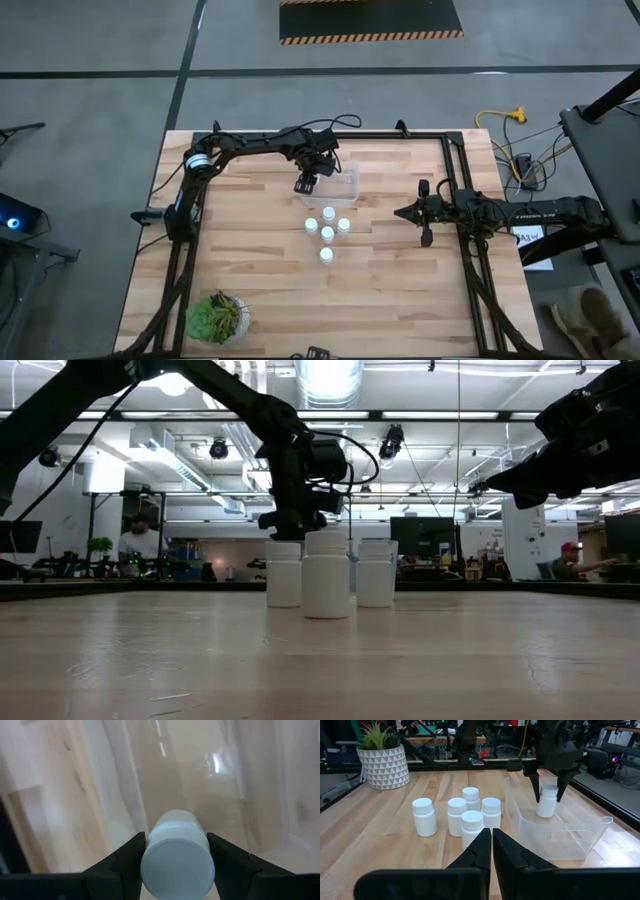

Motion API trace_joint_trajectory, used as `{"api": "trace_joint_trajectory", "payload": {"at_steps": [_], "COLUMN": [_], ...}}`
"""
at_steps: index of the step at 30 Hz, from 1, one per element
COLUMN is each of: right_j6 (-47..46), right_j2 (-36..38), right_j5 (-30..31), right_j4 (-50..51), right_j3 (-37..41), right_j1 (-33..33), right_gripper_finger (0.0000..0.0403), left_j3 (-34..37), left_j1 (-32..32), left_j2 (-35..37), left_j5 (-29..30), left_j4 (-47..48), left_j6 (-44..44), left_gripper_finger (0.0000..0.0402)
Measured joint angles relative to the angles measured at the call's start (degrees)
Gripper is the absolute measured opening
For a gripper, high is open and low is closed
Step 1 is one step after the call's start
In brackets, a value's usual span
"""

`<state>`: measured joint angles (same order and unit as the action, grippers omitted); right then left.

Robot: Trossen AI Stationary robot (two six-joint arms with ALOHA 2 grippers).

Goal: Pick and place pill bottles into a basket
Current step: Put the white pill bottle into the transparent bin

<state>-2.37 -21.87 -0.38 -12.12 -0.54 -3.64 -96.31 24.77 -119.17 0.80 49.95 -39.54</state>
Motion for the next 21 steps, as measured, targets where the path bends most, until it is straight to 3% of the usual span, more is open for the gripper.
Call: {"api": "trace_joint_trajectory", "payload": {"at_steps": [21], "right_j6": [-0.23], "right_j2": [0.00], "right_j5": [0.00], "right_j4": [0.00], "right_j3": [0.00], "right_j1": [0.00], "right_gripper_finger": [0.0009], "left_j3": [0.10], "left_j1": [0.16], "left_j2": [0.00], "left_j5": [2.83], "left_j4": [0.44], "left_j6": [-0.23], "left_gripper_finger": [0.0173]}}
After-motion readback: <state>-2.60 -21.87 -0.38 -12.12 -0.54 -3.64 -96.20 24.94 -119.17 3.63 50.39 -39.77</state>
